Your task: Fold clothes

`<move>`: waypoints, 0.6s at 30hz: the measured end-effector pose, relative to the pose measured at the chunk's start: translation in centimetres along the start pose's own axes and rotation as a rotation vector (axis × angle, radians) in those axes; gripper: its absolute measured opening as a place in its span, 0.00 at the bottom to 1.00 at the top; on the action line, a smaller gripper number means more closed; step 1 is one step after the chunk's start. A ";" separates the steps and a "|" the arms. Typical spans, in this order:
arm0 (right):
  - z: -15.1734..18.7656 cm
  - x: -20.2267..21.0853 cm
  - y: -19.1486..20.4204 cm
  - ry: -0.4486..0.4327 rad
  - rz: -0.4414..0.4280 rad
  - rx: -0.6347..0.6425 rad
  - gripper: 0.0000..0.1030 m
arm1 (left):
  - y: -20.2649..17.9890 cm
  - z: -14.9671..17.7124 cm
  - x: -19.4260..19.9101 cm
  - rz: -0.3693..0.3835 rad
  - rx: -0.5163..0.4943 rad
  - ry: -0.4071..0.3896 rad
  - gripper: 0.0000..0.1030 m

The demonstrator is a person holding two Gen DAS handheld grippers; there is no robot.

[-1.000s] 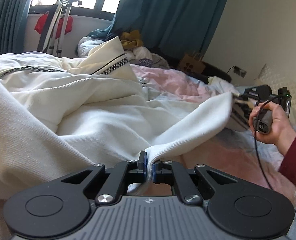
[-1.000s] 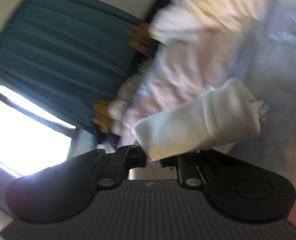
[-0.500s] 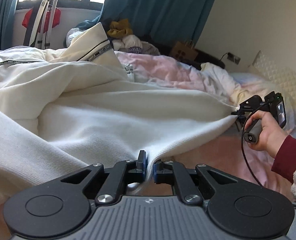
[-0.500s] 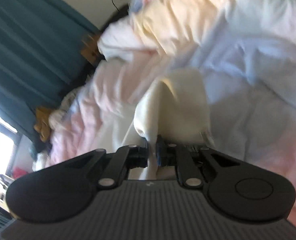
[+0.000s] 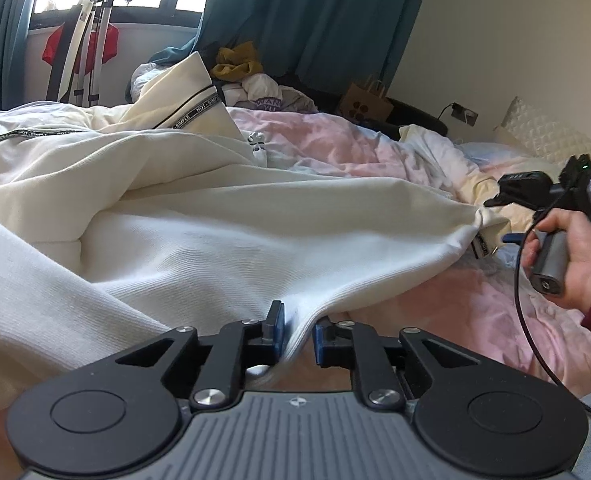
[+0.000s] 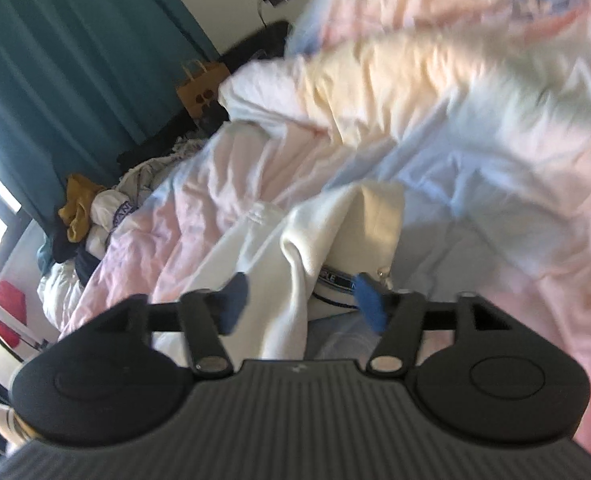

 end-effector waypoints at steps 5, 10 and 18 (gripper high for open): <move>0.6 4.4 3.7 -0.035 -0.095 0.134 0.68 | -0.4 0.1 1.7 -0.021 -0.005 -0.030 0.50; 3.0 7.5 8.1 0.014 -0.241 0.259 0.69 | -0.8 0.2 4.1 -0.032 -0.012 -0.064 0.72; 12.2 7.6 14.7 0.224 -0.430 0.505 0.68 | 2.0 -1.3 8.7 -0.136 0.106 -0.110 0.81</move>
Point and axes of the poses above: each gripper's, at about its wrist camera, not at the fingertips, and x roughly against the way its jaws point, y to its left, z to its underside, the point moved 7 cm from there along -x, roughly the way its jaws point, and after that the axes turned 1 degree about -z, right-handed, at the moved point
